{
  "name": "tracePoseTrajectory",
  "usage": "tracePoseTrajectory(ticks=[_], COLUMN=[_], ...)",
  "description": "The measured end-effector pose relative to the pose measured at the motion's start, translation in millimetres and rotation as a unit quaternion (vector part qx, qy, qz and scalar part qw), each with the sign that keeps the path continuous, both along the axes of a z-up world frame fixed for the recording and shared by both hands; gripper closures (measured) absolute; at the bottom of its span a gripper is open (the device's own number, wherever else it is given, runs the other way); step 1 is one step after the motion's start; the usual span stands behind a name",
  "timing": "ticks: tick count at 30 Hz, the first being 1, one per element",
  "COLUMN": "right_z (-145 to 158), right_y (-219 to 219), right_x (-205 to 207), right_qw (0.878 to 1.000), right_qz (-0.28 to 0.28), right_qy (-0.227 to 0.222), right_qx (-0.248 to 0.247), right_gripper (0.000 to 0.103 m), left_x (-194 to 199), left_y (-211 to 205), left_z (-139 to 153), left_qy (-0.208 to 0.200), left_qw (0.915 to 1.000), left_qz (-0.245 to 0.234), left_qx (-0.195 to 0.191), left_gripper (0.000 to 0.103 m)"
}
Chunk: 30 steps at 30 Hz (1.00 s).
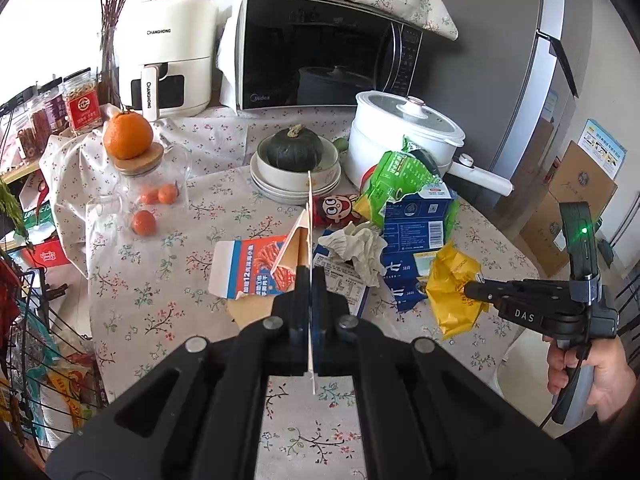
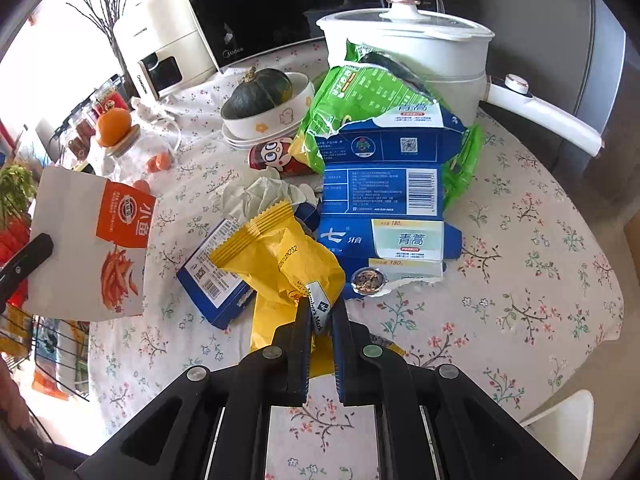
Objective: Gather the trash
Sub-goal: 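Carry the paper box and yellow wrapper over the white bin with both tools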
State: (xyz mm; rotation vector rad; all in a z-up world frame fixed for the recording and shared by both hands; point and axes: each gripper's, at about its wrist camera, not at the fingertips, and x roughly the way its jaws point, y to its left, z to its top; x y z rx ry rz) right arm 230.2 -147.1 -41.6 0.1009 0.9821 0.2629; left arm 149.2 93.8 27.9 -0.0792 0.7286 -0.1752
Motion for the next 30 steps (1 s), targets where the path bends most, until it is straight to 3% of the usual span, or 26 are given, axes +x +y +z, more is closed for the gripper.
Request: tracePoseTrajectory(ticks=[8, 14, 30], right_z=[28, 31, 6], right_y=[-37, -70, -172], right_x=[-31, -52, -113], right_qw=[1.000, 0.999, 0.992], right_qz=[-0.018, -0.041, -0.125], right_qy=[-0.022, -0.023, 0.006], right_qx=[0.012, 0.005, -0.013], right_gripper=[0.093, 0.093, 0.093], left_x=[-18, -26, -48], left_y=[-23, -55, -171], left_z=[29, 31, 19], left_qy=[-0.042, -0.036, 0.023], left_qw=[0.9977, 0.9921, 0.9593], left_qz=[-0.045, -0.106, -0.262], left_qx=[-0.028, -0.057, -0.102], left_gripper=[0.102, 0.102, 0.102])
